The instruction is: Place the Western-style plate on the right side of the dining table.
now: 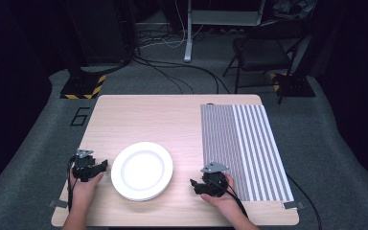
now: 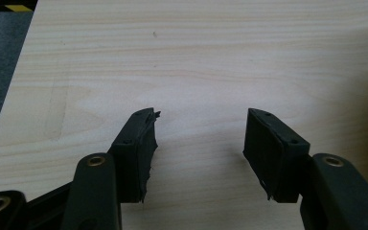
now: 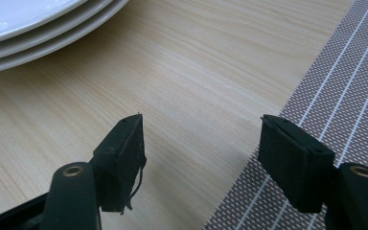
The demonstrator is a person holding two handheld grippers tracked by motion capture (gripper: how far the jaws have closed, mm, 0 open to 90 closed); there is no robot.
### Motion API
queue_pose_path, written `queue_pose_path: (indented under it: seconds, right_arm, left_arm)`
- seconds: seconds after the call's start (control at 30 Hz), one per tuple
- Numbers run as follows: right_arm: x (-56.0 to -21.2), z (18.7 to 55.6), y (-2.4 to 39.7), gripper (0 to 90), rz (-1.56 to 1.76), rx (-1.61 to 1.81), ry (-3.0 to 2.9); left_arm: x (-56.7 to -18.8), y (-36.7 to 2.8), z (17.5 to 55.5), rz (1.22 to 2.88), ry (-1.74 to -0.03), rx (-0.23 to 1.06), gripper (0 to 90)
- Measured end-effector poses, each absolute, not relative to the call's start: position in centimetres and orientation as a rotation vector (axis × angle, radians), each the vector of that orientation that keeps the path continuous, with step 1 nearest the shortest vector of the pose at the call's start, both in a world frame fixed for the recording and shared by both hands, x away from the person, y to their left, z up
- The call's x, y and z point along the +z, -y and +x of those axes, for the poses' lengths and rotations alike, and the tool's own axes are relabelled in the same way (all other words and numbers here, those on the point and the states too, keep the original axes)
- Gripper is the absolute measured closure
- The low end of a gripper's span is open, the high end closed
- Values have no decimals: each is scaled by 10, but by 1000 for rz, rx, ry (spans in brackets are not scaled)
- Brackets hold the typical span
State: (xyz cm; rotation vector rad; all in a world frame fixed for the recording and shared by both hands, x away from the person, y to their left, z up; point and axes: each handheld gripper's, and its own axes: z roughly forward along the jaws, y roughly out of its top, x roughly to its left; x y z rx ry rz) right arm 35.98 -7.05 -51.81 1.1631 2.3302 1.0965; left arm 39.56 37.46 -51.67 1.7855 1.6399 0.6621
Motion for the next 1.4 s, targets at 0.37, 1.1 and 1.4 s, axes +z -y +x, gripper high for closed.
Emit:
queue_pose_path:
  seconds: [0.37, 1.1, 1.4]
  right_arm:
    - [-514, 355, 69, 377, 1147, 1103, -2297]
    - [-477, 353, 56, 538, 1078, 1140, -2301]
    - [-474, 366, 37, 584, 1088, 1177, -2316]
  left_arm:
    - [-505, -372, 388, 1740, -1631, 624, 466]
    - [-483, -360, 377, 1723, -1591, 566, 590]
    - [-476, -356, 374, 1725, -1553, 513, 643]
